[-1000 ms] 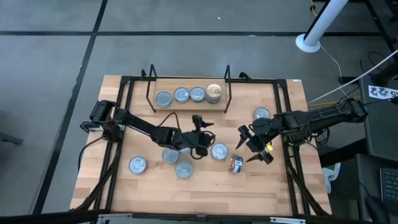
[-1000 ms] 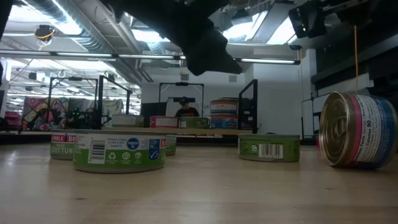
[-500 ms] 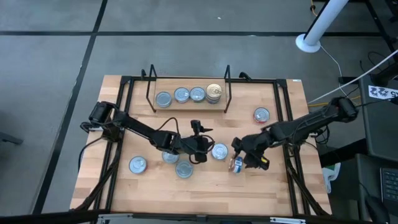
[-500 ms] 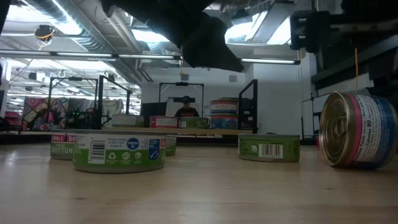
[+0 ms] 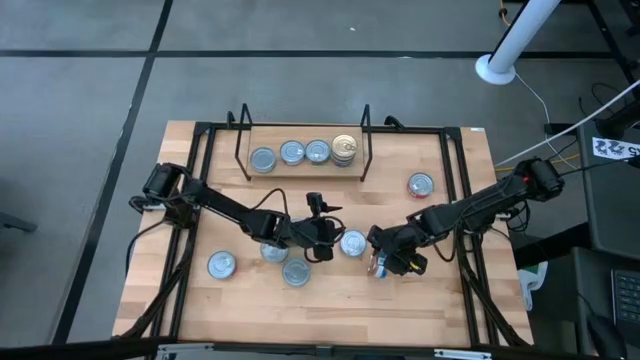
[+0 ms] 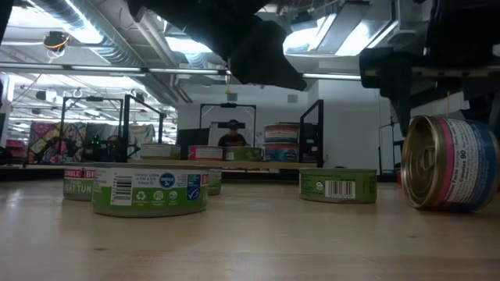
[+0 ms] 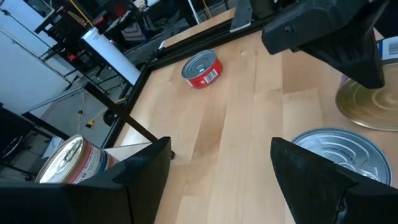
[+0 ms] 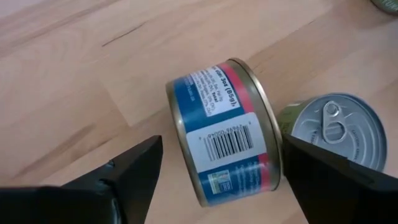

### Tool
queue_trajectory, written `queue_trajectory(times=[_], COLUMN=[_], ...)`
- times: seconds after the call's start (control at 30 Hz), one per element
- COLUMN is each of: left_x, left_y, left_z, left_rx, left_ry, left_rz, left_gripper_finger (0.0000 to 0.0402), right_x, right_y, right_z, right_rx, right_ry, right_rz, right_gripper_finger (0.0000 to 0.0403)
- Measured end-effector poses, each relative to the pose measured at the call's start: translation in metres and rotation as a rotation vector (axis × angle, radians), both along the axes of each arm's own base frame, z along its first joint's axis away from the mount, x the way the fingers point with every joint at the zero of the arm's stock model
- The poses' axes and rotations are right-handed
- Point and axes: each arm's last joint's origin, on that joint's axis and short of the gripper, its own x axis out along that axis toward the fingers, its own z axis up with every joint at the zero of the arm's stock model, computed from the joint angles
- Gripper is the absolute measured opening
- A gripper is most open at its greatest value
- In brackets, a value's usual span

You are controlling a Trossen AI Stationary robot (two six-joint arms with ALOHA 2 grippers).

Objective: Stack canned seafood by type on shelf
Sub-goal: Stack the blue-pink tuna can on top of the blue-pink tuna can on the shelf

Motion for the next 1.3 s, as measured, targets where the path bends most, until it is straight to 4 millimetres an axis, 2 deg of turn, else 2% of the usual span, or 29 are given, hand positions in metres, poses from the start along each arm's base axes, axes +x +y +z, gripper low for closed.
queue_trajectory(times=[0.13,0.37,0.47,0.67,0.83,1.03,1.3], left_x=[0.000,0.000,0.000,0.000,0.000,0.000,0.000], left_y=[0.000,0.000,0.000,0.000,0.000,0.001,0.002], left_z=[0.000,0.000,0.000,0.000,0.000,0.000,0.001], left_rx=[0.000,0.000,0.000,0.000,0.000,0.000,0.018], left_ry=[0.000,0.000,0.000,0.000,0.000,-0.002,-0.007], left_rz=[0.000,0.000,0.000,0.000,0.000,0.003,0.038], left_gripper_finger=[0.0272,0.0272,0.0272,0.0272,0.0272,0.0272,0.0272], right_x=[0.000,0.001,0.001,-0.001,-0.002,0.004,0.016], right_y=[0.000,-0.002,-0.002,-0.004,-0.007,-0.008,-0.011], right_z=[0.000,0.000,0.000,0.002,0.011,0.036,0.078], right_rx=[-0.004,-0.056,-0.069,-0.092,-0.139,-0.233,-0.397], right_ry=[-0.001,-0.017,-0.022,-0.029,-0.058,-0.087,-0.246], right_rz=[-0.003,-0.032,-0.062,-0.087,-0.117,-0.200,-0.328], right_gripper_finger=[0.0294,0.0209,0.0187,0.0196,0.0207,0.0192,0.0198])
